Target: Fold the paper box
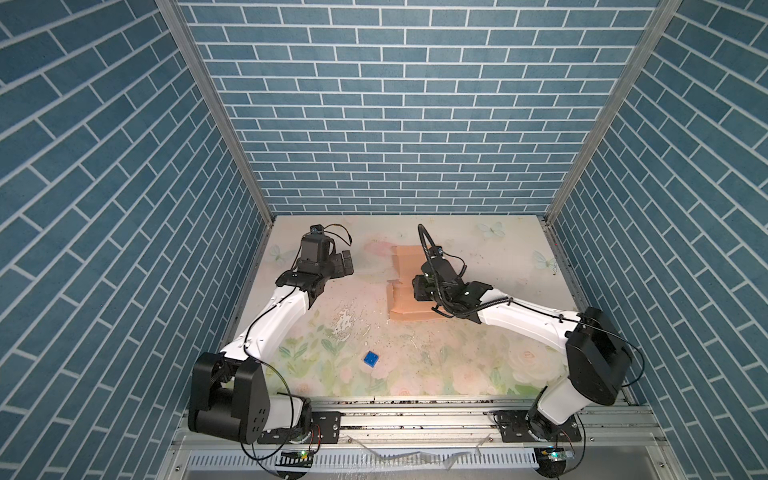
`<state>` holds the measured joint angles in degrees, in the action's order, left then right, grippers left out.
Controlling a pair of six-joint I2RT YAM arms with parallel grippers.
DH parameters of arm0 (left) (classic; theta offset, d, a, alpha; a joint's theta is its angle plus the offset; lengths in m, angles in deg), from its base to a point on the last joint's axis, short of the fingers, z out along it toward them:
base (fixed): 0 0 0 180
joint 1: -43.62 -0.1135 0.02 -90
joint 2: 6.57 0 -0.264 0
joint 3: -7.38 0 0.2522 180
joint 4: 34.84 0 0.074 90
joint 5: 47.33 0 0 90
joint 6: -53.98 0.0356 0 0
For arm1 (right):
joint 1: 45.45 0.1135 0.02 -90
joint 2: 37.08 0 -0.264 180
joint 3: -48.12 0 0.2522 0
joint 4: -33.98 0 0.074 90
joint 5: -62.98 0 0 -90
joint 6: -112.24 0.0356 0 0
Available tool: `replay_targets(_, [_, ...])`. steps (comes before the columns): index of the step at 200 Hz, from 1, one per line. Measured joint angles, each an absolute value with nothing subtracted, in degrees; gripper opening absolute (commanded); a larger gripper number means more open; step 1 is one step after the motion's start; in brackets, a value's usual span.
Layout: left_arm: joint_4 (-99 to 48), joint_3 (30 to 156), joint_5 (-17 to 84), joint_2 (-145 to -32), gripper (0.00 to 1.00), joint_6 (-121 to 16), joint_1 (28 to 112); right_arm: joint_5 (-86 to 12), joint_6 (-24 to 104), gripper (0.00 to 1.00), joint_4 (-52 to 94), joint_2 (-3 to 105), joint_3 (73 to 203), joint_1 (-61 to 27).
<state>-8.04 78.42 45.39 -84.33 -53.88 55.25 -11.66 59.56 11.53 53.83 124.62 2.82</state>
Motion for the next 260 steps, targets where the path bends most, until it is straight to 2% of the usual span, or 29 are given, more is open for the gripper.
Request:
replay_targets(48, [-8.04, 78.44, 42.09, -85.94, 0.99, -54.23, 56.52, -10.41, 53.55, 0.51, 1.68, 52.74, 122.39, -4.41])
replay_targets(92, [-7.91, 78.7, 40.87, -86.27, 0.99, -53.99, 57.57, -10.13, 48.72, 0.5, -5.47, 60.76, 129.3, -5.88])
replay_targets(133, [-7.8, 79.29, 40.43, -87.23, 0.99, -53.32, 58.62, -10.07, 47.85, 0.45, -6.8, 65.48, 129.54, -7.52])
replay_targets(144, [-7.67, 79.34, 40.26, -87.56, 0.99, -53.21, 58.8, -10.15, 47.85, 0.41, -6.72, 66.6, 129.69, -8.44])
replay_targets(178, [-7.6, 79.36, 39.97, -87.96, 0.99, -53.14, 58.93, -11.64, 47.87, 0.12, -5.93, 68.57, 129.76, -10.95])
replay_targets(197, [-7.6, 79.4, 39.8, -87.93, 0.99, -53.1, 58.93, -13.74, 47.98, 0.0, -3.53, 68.35, 129.37, -12.0])
replay_targets(223, [-7.6, 79.4, 39.77, -87.96, 0.99, -53.05, 58.93, -16.38, 49.22, 0.0, 1.26, 65.7, 125.15, -12.65])
replay_targets(260, [-7.56, 79.53, 39.43, -88.31, 0.99, -52.94, 58.99, -18.96, 52.89, 0.0, 5.87, 55.34, 117.52, -13.7])
